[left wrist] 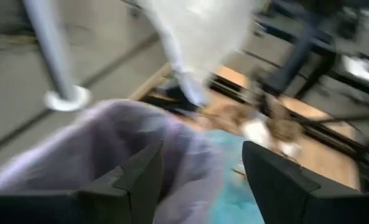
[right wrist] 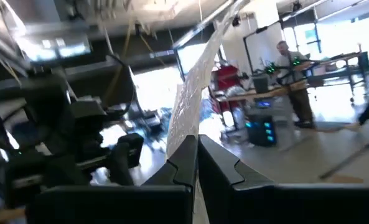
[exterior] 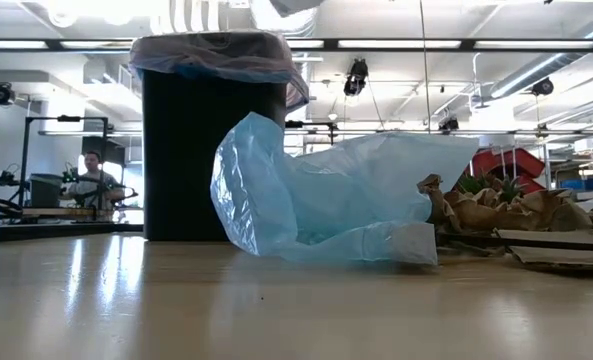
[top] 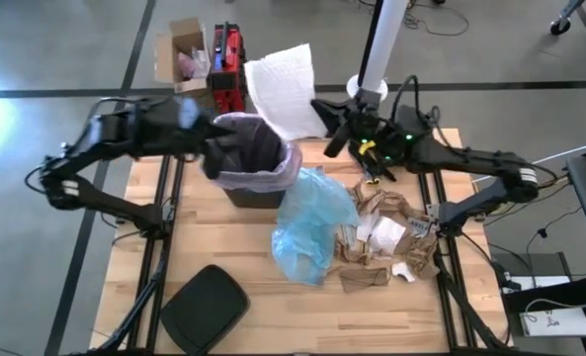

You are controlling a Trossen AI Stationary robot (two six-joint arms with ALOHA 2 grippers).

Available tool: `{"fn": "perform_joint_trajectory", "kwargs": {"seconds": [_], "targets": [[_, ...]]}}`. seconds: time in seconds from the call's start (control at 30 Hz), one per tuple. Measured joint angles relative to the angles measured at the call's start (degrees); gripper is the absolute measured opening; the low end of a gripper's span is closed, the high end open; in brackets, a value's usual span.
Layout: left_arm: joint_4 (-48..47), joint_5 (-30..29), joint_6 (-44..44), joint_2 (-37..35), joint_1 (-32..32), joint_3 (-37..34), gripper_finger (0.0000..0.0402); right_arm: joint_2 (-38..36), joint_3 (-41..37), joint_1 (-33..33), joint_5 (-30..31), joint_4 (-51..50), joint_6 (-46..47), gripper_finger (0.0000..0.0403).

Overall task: Place trash/remove bag and relplace
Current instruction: Put the white plastic into the trash bin

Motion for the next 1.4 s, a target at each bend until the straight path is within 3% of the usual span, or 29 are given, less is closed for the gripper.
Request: {"fn": "perform_joint_trajectory", "kwargs": {"seconds": [0.13,0.57,0.67,0.83,1.03,1.27,1.4], "targets": [[-0.09,-5.35,-2.23,-4.69,0.03,-2.02,0.0211,4.95,0.02,0.28,-0.03,6.68,2.90,0.0000],[2.19,-4.90,-1.17,-8.58,0.01,-3.09,0.0205,18.72,5.94,0.97,1.94,9.12,6.35,0.0008],[2.18,-4.67,-1.03,-9.07,0.01,-3.09,0.0203,20.61,7.21,1.39,1.91,9.27,7.26,0.0037],[2.19,-4.64,-1.03,-10.24,0.01,-3.09,0.0208,21.27,7.56,2.04,2.01,7.63,7.32,0.0120],[2.64,-3.24,-1.65,-10.61,0.01,-3.35,0.0221,14.76,7.52,2.81,2.01,-4.47,0.80,0.0197],[11.10,-0.19,-2.31,-10.53,-0.41,-10.30,0.0222,1.06,7.06,4.50,2.09,-29.81,-5.35,0.0210],[12.31,-8.58,-1.97,-9.67,-0.38,-15.07,0.0215,-5.37,6.82,6.26,2.14,-45.68,-2.99,0.0201]]}}
